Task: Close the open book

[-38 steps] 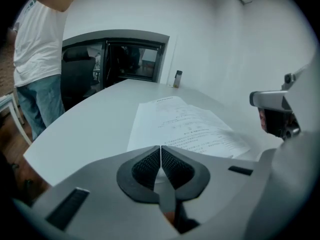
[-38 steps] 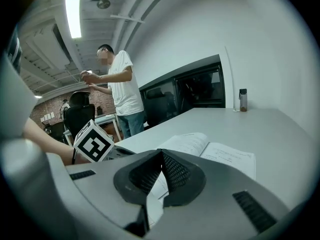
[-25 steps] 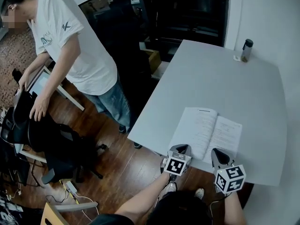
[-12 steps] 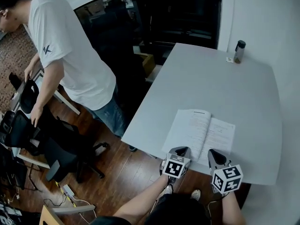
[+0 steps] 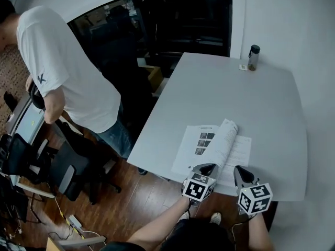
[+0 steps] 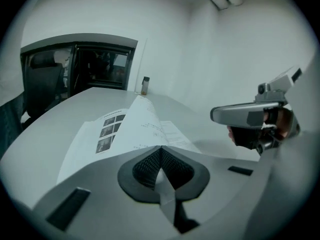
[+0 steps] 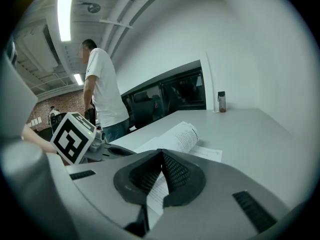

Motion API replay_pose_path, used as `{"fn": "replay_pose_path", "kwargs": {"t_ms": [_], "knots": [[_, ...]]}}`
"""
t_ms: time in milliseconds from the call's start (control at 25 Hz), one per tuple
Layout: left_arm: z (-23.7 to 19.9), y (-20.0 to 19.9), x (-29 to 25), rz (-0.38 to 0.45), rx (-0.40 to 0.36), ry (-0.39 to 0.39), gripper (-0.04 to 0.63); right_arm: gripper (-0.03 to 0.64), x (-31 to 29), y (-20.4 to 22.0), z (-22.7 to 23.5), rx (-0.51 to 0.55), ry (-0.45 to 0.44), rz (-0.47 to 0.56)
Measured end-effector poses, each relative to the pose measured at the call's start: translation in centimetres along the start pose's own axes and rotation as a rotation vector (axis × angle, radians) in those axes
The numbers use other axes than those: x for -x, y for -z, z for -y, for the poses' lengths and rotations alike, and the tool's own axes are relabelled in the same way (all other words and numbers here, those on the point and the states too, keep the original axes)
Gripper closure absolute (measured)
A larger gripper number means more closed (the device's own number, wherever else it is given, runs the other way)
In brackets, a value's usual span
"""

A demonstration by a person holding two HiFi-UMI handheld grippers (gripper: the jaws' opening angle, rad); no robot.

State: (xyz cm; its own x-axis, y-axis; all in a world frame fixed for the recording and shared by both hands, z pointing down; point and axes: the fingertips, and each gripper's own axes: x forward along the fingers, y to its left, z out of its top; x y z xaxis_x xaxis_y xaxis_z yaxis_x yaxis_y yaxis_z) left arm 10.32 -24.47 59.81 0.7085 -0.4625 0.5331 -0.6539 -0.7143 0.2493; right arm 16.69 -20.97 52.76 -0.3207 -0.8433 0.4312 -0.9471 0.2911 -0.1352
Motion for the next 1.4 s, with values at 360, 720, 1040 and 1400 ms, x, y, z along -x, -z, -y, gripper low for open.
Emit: {"fn": "replay_pose_path", "kwargs": {"t_ms": [360,720,1040,1400], "knots": [[7.0,-4.7,1.5,0.127,-0.091,0.171,0.591,0.612,3.3,-1.7,4.4,-0.037,0.083,0.048],[-1.2,-3.0,4.4,0.095,-0.017,-0.046,0.589,0.612,0.9,-3.1,1.6,-0.005,0.006,0.051],[-10.0,3.7,5.0,-0.042,0.072,-0.232,0.589,0.612,-1.8,-1.2,-1.7,0.019,-0.054,-0.015],[-11.0,6.0,3.8,-0.116,0.089,-0.215,0.589,0.612,-2.9,0.2,-3.5,0.015,-0.051,-0.054]]}}
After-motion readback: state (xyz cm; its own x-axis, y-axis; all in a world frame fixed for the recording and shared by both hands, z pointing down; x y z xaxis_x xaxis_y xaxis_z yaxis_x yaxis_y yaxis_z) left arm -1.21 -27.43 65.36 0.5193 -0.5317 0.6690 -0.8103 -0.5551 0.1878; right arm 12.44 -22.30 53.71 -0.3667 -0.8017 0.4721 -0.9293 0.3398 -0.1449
